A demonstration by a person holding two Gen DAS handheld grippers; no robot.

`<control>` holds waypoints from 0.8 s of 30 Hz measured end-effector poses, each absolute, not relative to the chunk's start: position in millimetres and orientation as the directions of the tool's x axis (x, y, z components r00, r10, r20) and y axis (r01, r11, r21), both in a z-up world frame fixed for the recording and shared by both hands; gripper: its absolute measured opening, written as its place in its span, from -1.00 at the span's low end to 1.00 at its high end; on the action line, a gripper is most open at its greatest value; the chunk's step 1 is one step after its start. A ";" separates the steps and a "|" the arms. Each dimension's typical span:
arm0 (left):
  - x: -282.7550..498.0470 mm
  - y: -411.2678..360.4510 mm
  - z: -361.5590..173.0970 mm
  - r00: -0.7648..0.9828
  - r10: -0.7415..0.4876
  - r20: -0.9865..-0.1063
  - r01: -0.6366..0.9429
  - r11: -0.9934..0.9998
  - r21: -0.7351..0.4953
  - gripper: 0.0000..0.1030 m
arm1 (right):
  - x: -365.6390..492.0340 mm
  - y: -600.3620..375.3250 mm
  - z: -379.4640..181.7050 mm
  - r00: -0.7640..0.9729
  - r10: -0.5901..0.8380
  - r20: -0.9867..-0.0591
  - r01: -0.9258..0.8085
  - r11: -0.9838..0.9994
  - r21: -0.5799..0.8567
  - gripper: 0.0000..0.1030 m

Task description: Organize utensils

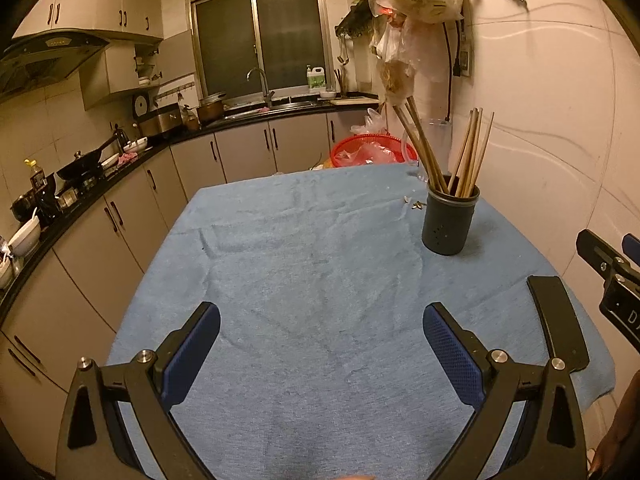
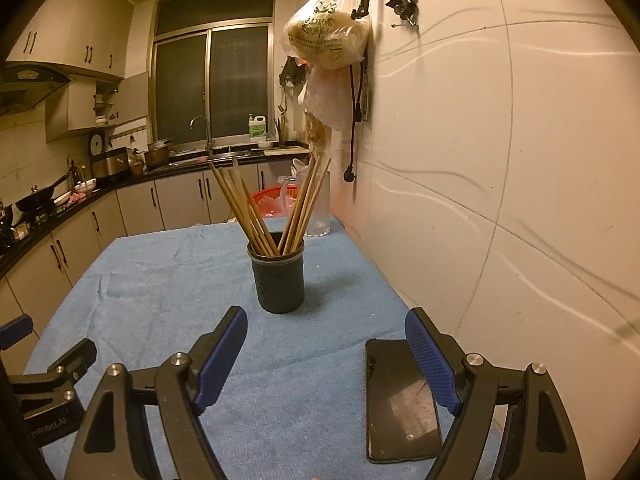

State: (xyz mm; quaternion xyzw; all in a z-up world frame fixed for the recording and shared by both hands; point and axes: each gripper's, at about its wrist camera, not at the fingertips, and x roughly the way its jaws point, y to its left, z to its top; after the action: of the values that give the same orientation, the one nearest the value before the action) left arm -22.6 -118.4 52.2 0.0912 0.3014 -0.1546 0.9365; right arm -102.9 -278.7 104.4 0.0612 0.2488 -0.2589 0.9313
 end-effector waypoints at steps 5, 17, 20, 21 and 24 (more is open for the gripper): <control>-22.7 -122.2 50.5 0.787 -0.199 -0.585 0.323 0.939 0.116 0.96 | -99.3 -281.6 100.6 0.737 -0.445 -0.509 0.513 0.859 -0.009 0.62; -19.9 -126.1 44.4 0.776 -0.181 -0.604 0.333 0.931 0.149 0.96 | -91.1 -283.4 92.1 0.725 -0.429 -0.538 0.507 0.862 -0.004 0.62; -19.3 -125.5 43.3 0.772 -0.183 -0.609 0.334 0.931 0.144 0.96 | -89.3 -284.8 90.8 0.723 -0.423 -0.546 0.507 0.862 0.003 0.62; -19.3 -125.1 43.5 0.771 -0.184 -0.609 0.335 0.931 0.142 0.96 | -89.3 -285.5 90.1 0.722 -0.424 -0.546 0.507 0.862 0.002 0.62; -19.1 -125.4 42.6 0.770 -0.183 -0.611 0.333 0.932 0.141 0.96 | -88.6 -286.0 88.5 0.721 -0.422 -0.550 0.507 0.862 0.003 0.62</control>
State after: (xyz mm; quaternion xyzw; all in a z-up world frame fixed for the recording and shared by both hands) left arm -19.1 -125.4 42.6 0.1212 0.3097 -0.1381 0.9329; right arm -88.6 -286.0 88.5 0.0767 0.2766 -0.2513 0.9243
